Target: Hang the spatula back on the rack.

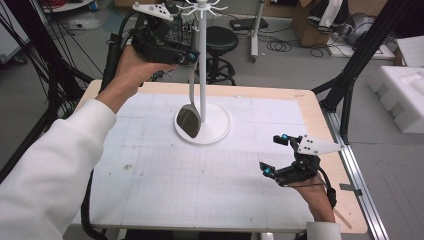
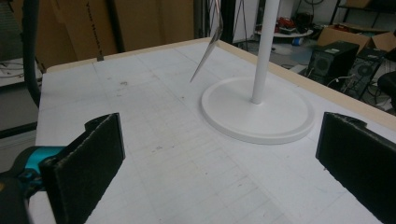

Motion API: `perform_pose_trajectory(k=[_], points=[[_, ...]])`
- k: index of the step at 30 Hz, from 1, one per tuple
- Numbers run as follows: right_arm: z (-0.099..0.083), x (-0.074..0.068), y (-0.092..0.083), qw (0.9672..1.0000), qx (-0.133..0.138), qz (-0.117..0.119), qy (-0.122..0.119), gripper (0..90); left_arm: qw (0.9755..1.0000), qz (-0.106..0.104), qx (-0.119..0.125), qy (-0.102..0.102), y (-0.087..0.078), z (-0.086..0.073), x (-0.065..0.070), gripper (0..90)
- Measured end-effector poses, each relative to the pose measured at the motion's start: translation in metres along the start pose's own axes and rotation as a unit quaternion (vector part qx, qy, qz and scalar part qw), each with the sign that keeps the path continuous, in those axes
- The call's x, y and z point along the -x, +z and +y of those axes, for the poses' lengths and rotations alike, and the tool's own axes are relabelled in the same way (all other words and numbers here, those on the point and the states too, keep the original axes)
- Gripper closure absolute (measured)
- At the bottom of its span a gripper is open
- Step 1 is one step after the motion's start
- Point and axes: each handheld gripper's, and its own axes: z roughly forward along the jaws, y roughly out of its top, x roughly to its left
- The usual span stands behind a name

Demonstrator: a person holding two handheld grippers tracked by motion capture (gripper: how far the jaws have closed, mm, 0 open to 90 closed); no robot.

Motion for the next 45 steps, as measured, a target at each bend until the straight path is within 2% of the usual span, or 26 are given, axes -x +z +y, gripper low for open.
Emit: perform_pose_trajectory(k=[7,33,45], points=[[0.0,-0.001,0.0,1.0,0.0,0.005,0.0,0.1,0.9999,0.012,0.002,-0.012,0.007,0.001,-0.005,69.2],[-0.003,0.001,-0.001,0.9999,0.007,0.014,0.006,0.2,0.9994,0.033,-0.004,-0.012,0.017,0.004,-0.008,69.1],[-0.003,0.002,-0.002,0.9998,0.009,0.014,0.003,0.2,0.9988,0.043,-0.01,-0.02,0.022,0.004,-0.012,69.2]])
